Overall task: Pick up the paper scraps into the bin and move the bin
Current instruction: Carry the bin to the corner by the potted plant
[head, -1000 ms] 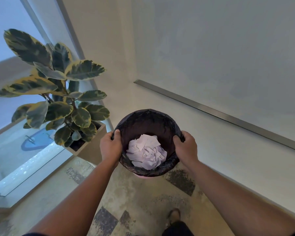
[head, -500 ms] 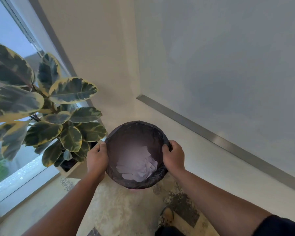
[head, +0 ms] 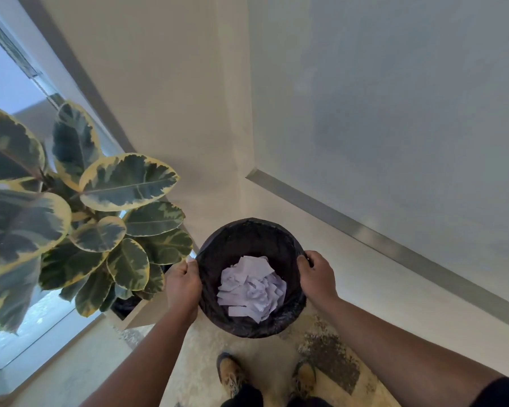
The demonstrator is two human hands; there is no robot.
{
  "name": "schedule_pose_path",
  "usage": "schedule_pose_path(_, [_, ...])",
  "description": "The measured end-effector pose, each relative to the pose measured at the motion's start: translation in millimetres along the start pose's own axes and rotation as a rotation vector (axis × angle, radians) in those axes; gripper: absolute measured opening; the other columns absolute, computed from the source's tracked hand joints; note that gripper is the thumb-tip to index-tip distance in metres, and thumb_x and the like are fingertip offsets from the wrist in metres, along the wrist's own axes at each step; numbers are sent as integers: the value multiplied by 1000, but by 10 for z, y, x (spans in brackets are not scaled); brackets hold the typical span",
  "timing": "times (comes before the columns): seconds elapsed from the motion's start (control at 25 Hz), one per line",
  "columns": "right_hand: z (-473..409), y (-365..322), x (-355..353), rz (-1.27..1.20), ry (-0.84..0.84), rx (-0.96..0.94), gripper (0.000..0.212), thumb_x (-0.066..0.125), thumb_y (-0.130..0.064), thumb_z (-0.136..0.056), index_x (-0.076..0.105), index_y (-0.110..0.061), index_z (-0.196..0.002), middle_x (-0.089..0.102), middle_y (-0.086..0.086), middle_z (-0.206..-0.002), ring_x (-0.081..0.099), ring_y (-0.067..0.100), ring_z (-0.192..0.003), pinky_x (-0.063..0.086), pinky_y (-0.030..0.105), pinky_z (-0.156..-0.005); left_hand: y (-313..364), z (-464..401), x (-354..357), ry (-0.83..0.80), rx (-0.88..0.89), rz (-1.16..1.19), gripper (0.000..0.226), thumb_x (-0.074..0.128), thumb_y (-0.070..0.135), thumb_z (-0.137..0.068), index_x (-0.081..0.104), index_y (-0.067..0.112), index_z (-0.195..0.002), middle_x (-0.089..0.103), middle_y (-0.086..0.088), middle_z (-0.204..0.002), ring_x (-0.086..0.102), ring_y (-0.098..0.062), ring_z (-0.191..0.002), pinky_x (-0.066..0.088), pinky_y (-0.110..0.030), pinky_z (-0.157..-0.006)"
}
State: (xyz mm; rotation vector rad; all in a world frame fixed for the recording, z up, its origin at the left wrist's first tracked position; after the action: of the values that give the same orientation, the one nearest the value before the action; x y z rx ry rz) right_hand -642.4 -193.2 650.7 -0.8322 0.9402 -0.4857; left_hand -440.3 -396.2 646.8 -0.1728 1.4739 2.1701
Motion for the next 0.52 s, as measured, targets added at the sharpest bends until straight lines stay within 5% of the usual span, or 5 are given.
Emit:
schedule_pose_path(0.16, [-133, 37, 98, -26, -65, 99, 14, 56, -28, -98, 65, -17, -94, 66, 6, -82, 62, 26, -74, 41, 35, -63, -176, -408, 81, -79, -110, -21, 54, 46, 48, -88, 65, -2, -87, 67, -26, -87, 59, -26, -75, 47, -42, -65])
schedule_pose_path(0.36, [-318, 131, 140, -78, -150, 182, 11, 58, -22, -96, 68, -20, -98, 71, 17, -88, 65, 33, -73, 43, 36, -63, -612, -939, 237, -107, -187, -110, 48, 44, 68, -84, 76, 31, -82, 75, -4, -94, 71, -24, -90, 62, -54, -79])
schedule_pose_path(0.52, [-599, 249, 117, -87, -239, 209, 11, 58, -20, -94, 69, -22, -97, 72, 17, -90, 68, 38, -80, 44, 37, -64, -716, -1095, 379, -118, -237, -183, 42, 54, 63, -80, 77, 29, -86, 75, -4, -95, 72, -29, -95, 61, -57, -83])
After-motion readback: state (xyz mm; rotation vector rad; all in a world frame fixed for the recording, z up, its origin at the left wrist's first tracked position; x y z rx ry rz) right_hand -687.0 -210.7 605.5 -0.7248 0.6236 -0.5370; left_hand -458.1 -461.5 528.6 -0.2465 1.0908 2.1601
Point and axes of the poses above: each hand's wrist, its own z-axis away from the middle knuckle, its own x-axis out of the palm, y = z × x, the point moved 1 cm from there along -z, towards the middle knuckle
